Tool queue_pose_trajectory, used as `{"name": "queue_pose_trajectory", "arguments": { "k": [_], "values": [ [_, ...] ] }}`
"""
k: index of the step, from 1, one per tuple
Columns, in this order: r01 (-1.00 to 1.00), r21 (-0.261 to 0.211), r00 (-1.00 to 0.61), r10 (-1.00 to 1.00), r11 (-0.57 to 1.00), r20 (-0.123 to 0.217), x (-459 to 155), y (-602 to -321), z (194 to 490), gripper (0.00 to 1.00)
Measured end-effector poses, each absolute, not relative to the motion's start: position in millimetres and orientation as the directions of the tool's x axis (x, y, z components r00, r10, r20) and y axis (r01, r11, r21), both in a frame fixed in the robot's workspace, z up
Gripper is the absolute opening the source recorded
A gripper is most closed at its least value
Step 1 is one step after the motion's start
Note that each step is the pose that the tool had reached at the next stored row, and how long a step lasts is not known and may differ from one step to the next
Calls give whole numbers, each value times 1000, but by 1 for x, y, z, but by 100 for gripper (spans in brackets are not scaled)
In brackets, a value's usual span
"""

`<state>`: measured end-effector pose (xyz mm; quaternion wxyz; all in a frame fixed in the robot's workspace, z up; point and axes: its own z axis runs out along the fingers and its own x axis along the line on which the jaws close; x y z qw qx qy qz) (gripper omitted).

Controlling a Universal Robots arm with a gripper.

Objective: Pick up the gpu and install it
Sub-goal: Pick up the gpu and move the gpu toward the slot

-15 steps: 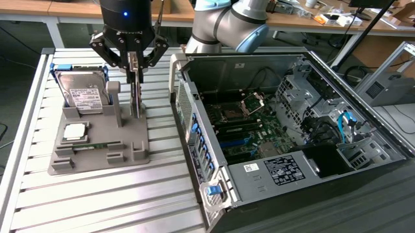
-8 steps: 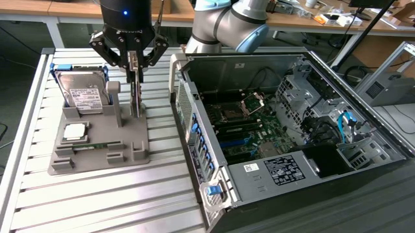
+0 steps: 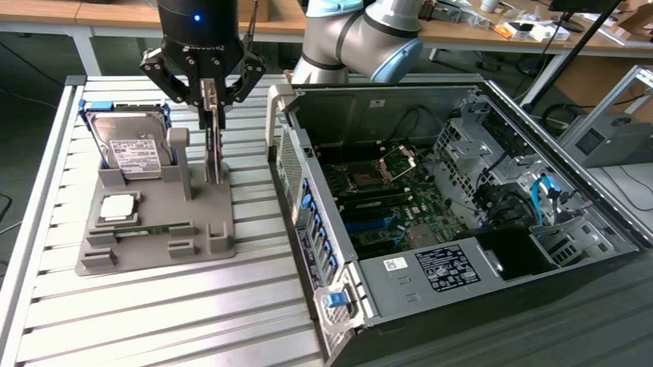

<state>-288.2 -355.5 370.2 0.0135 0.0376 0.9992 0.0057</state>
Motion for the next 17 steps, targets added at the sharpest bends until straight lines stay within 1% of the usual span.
{"name": "queue_pose_trajectory", "arguments": {
  "k": [17],
  "values": [
    [75,12,-997,75,997,-26,-288,-355,377,27]
  ]
}}
